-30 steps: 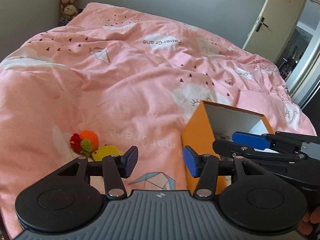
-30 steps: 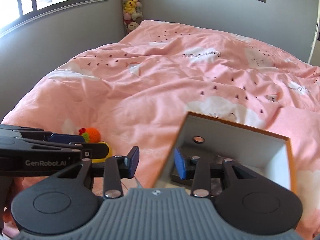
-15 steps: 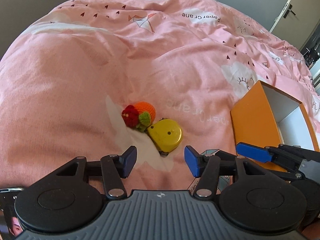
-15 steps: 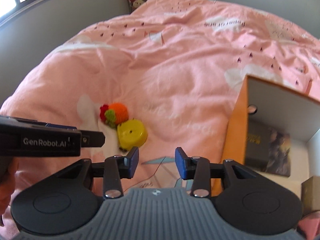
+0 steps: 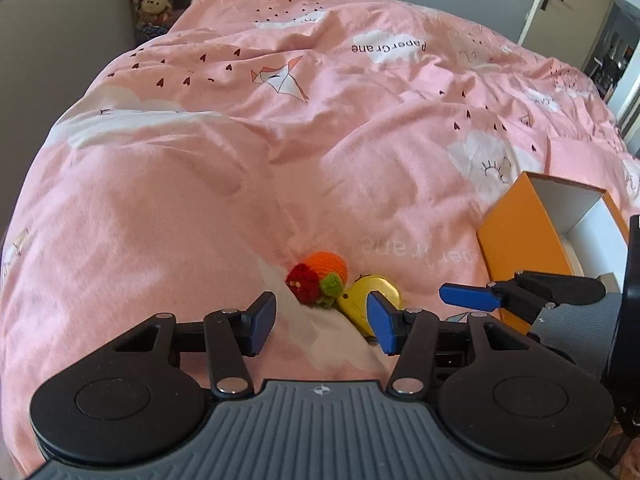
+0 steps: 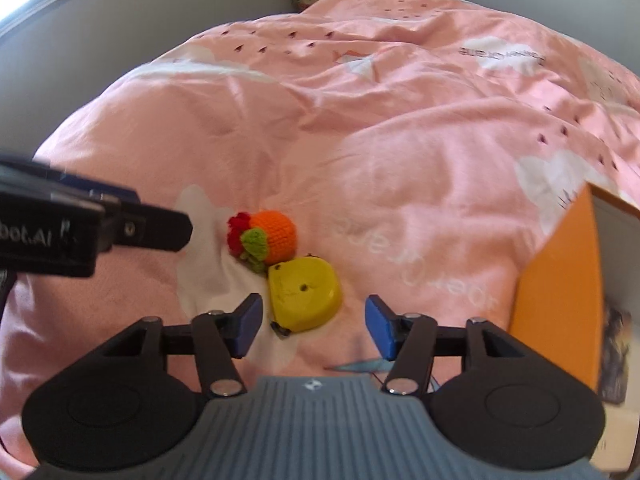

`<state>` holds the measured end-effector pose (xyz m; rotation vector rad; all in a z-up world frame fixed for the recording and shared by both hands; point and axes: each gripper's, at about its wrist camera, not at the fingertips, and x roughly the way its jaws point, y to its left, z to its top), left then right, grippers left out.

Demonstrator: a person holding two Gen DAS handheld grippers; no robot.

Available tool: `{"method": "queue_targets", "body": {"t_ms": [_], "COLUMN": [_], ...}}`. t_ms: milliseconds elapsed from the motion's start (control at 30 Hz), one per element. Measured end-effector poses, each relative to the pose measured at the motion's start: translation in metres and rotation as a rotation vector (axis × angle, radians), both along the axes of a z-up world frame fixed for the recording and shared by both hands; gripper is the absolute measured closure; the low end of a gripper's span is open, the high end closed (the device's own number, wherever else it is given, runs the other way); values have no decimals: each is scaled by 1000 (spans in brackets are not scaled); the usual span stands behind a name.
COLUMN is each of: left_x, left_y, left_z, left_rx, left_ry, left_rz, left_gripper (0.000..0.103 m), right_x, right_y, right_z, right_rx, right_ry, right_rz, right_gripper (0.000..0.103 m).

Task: Organize objects
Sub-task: 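Grasp the yellow tape measure with right gripper while left gripper approaches crocheted fruit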

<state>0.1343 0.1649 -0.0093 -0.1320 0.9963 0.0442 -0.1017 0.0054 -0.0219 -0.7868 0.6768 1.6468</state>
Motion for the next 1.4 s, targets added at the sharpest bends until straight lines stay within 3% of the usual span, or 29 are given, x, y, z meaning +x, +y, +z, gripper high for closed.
{"method": "queue_targets", "body": {"t_ms": [167,367,567,767,967,1200,1400], "left_x": [20,34,46,53,56,58,69], "left_y": [8,3,-2,-3,-7,-24,-31], "left_z": [-5,-9,-15,-22,-27,-38,-58], "left_rx": [47,128,185,206,245,289,360], "left_ry": [76,92,114,130,118,109,141], "left_rz": [-138,-280,-353,-400,-496,-647,-669], "left_gripper": [41,41,41,41,41,36,32], "right_x": [-11,-21,-28,-23,-11,18,46], "right_y": [19,37,47,49,39,13,-12], "right_z": [-15,-26,-34,-34,-19,18,53], "right_rx": [-52,-65,-78,-95,-75,-11,55], "right_ry": [-41,-121,-172,-142,-136,-58,1], "right_rz": [60,105,148,138,82,22,-24], "right_gripper": [44,44,47,50,50,50,50]}}
